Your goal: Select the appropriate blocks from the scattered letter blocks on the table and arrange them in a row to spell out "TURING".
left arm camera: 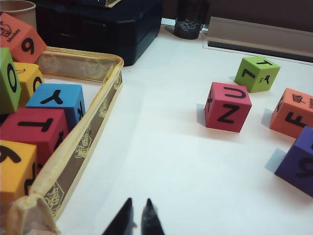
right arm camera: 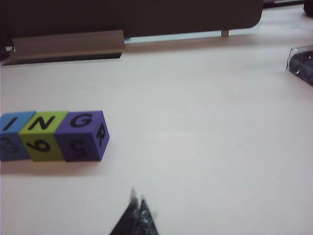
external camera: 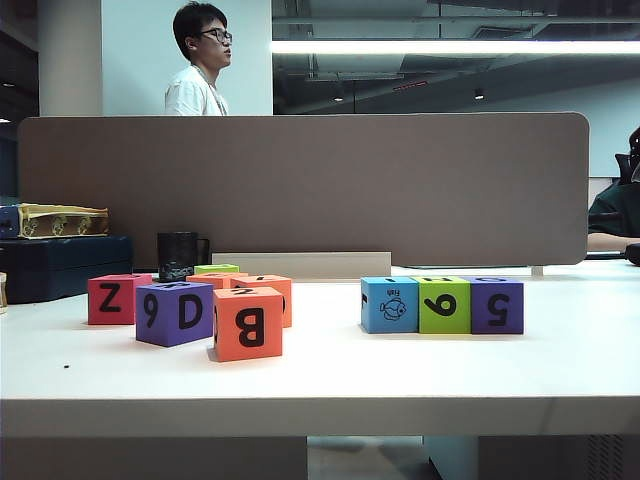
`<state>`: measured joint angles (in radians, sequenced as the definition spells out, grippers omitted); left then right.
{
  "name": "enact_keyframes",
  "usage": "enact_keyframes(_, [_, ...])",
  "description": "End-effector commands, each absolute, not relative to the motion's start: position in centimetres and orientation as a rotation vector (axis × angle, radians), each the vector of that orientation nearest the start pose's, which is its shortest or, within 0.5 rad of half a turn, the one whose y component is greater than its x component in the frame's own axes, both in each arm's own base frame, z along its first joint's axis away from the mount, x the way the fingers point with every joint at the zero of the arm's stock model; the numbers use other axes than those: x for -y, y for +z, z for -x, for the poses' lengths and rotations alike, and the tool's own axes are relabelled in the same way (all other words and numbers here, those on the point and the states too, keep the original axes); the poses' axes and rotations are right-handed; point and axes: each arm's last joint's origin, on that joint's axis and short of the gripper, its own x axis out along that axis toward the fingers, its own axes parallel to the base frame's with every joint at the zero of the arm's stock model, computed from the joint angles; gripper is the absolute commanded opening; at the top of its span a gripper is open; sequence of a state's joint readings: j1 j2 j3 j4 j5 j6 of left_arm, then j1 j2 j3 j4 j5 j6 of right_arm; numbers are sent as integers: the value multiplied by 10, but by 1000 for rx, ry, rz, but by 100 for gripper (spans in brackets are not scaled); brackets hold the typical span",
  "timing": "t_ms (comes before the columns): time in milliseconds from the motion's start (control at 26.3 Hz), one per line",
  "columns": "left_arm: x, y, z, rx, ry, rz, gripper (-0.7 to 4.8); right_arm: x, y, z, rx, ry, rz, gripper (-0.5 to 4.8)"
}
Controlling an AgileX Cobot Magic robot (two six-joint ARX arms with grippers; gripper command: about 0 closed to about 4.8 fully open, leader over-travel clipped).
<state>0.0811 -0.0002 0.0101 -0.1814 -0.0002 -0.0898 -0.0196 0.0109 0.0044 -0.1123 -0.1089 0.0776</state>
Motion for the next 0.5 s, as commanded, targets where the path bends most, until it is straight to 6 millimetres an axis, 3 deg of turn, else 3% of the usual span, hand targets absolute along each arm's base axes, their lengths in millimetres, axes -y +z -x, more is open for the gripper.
enact_keyframes(38, [-8, 149, -95, -172, 84, 93, 26, -2, 159, -97, -67, 94, -83, -1])
enact_keyframes(495, [-8, 149, -95, -172, 84, 93, 26, -2, 185, -91, 5, 92, -85, -1])
